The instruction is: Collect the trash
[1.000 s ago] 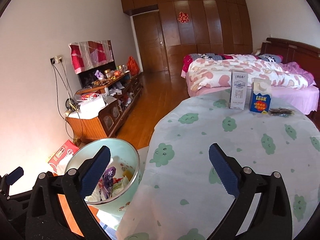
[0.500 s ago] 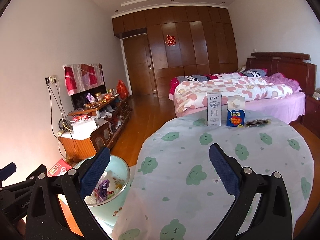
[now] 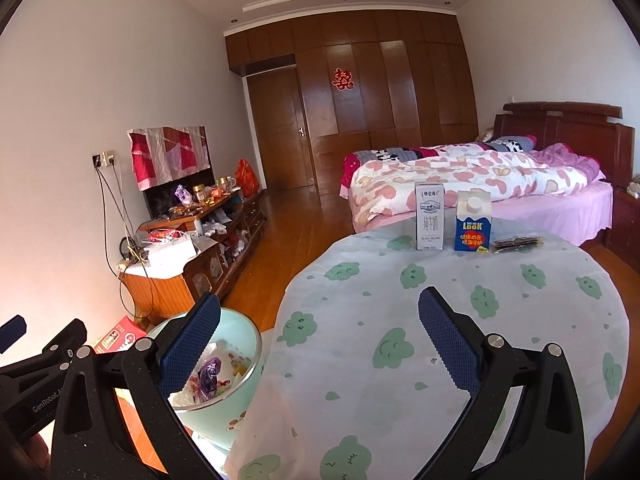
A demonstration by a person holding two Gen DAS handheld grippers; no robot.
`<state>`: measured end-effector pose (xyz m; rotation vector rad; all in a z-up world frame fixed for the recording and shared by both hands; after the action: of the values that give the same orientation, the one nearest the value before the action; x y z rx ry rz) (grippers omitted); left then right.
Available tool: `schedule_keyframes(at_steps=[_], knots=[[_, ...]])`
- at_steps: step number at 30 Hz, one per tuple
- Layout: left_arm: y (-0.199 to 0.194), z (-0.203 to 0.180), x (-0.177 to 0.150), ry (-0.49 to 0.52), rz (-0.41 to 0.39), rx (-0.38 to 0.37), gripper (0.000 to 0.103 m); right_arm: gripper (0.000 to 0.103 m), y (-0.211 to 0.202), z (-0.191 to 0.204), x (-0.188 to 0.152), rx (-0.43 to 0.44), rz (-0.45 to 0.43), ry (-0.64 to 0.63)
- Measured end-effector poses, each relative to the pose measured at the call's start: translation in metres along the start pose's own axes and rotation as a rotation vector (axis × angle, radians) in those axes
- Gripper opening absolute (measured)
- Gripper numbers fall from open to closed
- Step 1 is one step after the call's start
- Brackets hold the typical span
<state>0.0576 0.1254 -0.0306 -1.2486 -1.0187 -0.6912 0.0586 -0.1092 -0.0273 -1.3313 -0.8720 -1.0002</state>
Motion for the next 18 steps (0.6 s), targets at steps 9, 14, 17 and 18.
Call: schedule_keyframes(at_steps=[9,14,17,18], knots=[[0.0003,0.0016,0.0009,-0.009,-0.002,0.003,0.097,0.098,-0.0009,-0.0001,-0.0003,-0.001,0.001,0.002],[0.0004,0.0015,0.001,-0.008,-0.003,0.003,0.097,0.098,0.0,-0.0004,-0.0004,-0.001,0.001,0.001],[0.0006,0.0014,0.0014,-0.007,-0.004,0.002,0.097,0.098,0.0,-0.0007,-0.0004,-0.002,0.0,0.002],[0.0006,0.0015,0.0014,-0.005,-0.004,0.001,0.097,0.098,-0.0009,-0.0006,-0.0001,-0.003,-0.003,0.003]])
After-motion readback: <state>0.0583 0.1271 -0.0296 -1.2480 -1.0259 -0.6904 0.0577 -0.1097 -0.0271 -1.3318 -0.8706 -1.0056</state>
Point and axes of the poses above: each gripper's, at about its wrist camera, not at the fingertips, and y roughly the way its jaws point, z to its left, x to its top, the point moved 7 cm from there along y, roughly the way its jaws point, and after that the axes turned 7 degrees about -y, right-handed, at the moved point
